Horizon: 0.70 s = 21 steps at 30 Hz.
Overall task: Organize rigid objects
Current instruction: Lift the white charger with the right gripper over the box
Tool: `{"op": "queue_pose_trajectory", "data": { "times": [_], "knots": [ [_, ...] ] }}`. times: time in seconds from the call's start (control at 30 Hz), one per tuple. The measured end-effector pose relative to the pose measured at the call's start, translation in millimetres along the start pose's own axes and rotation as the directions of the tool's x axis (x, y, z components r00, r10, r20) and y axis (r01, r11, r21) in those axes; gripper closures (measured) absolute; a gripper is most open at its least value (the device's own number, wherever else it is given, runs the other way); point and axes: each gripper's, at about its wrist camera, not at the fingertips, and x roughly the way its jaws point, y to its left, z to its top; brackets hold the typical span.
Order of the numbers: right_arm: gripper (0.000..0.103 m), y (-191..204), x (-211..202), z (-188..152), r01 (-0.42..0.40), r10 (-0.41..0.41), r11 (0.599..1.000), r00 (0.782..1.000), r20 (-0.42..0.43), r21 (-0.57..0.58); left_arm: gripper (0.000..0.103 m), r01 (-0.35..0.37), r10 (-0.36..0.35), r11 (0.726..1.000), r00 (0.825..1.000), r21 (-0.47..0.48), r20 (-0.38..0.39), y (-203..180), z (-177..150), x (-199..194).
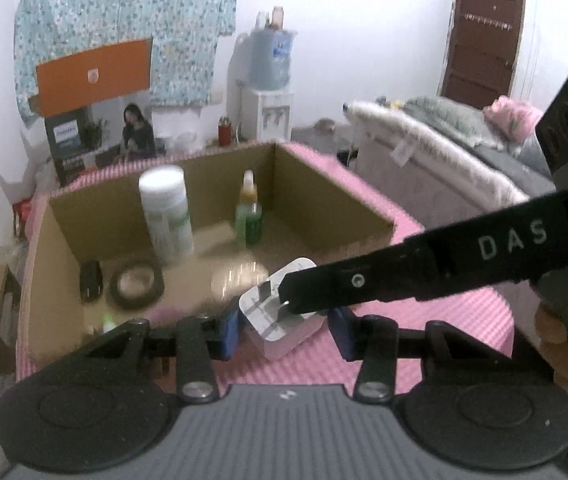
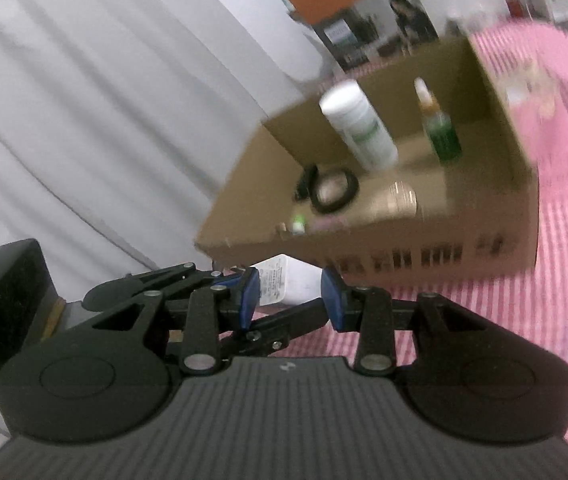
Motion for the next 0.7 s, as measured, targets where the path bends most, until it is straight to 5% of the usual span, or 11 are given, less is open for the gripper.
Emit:
{"op": "queue_pose_trajectory", "data": {
  "times": [0.3, 0.7],
  "knots": [
    [0.067, -24, -3, 73, 0.076, -0.077, 0.996, 0.997, -0.002, -0.047, 0.057, 0.057, -0.060, 0.997, 0.997, -0.058, -0.050, 6, 64, 63],
    [0.067, -78, 41, 111, 0.194, -0.206, 0.976, 0.971, -0.118, -0.104, 0.057, 0.074, -0.104, 0.980, 0.982, -0.185, -0.157, 25, 73, 145]
  ]
}}
